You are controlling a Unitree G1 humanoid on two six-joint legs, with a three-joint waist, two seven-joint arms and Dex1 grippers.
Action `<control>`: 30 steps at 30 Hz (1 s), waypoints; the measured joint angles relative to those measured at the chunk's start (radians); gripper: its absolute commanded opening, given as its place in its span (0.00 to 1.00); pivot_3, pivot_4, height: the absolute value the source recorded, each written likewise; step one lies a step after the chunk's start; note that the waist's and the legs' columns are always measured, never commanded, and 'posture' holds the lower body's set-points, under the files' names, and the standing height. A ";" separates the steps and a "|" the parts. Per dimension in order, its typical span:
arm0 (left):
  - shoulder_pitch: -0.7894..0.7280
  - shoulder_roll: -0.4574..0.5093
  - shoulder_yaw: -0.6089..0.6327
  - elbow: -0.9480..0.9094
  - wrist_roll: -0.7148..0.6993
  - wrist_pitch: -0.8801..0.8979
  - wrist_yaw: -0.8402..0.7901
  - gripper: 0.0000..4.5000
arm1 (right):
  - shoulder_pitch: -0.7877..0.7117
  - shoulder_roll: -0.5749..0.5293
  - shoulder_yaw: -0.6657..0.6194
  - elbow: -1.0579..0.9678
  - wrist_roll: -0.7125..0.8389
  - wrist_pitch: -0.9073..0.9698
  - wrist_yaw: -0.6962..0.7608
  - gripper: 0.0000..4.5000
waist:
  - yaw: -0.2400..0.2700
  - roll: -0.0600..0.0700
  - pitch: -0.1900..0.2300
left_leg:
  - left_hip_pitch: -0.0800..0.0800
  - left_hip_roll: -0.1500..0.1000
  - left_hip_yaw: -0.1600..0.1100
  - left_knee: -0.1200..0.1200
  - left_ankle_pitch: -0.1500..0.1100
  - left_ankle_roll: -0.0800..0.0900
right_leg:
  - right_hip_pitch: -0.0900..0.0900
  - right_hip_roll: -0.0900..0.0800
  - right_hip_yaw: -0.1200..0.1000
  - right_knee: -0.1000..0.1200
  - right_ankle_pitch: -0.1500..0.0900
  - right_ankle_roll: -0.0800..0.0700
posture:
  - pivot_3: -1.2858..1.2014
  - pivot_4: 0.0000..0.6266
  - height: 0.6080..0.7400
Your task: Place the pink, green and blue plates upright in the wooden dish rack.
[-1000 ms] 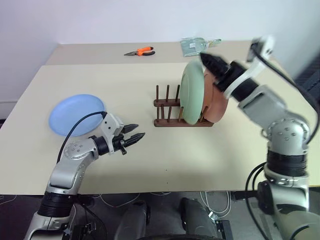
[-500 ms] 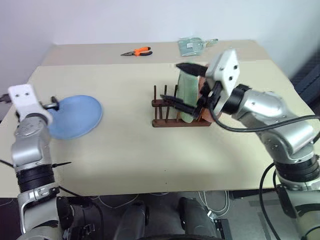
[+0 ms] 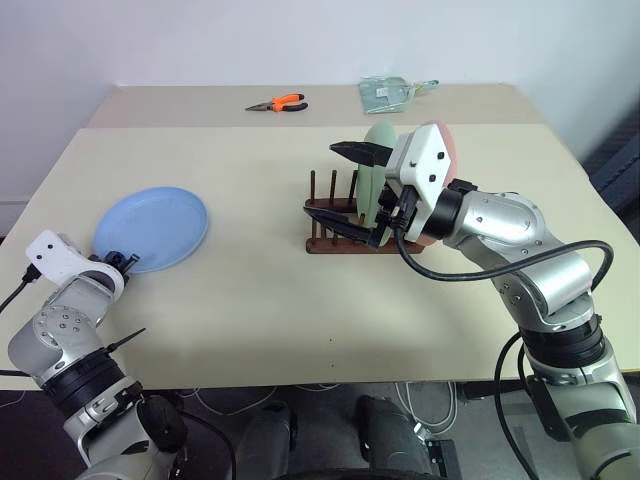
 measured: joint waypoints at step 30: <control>-0.322 0.020 -0.380 -0.286 -0.225 -0.093 -0.206 0.64 | -0.143 0.135 0.270 0.335 -0.713 -0.480 -0.002 0.00 | -0.004 -0.007 0.003 | 0.001 0.001 0.000 -0.011 0.008 -0.012 | -0.005 0.002 0.002 0.000 0.002 -0.003 | 0.52 0.24 1.00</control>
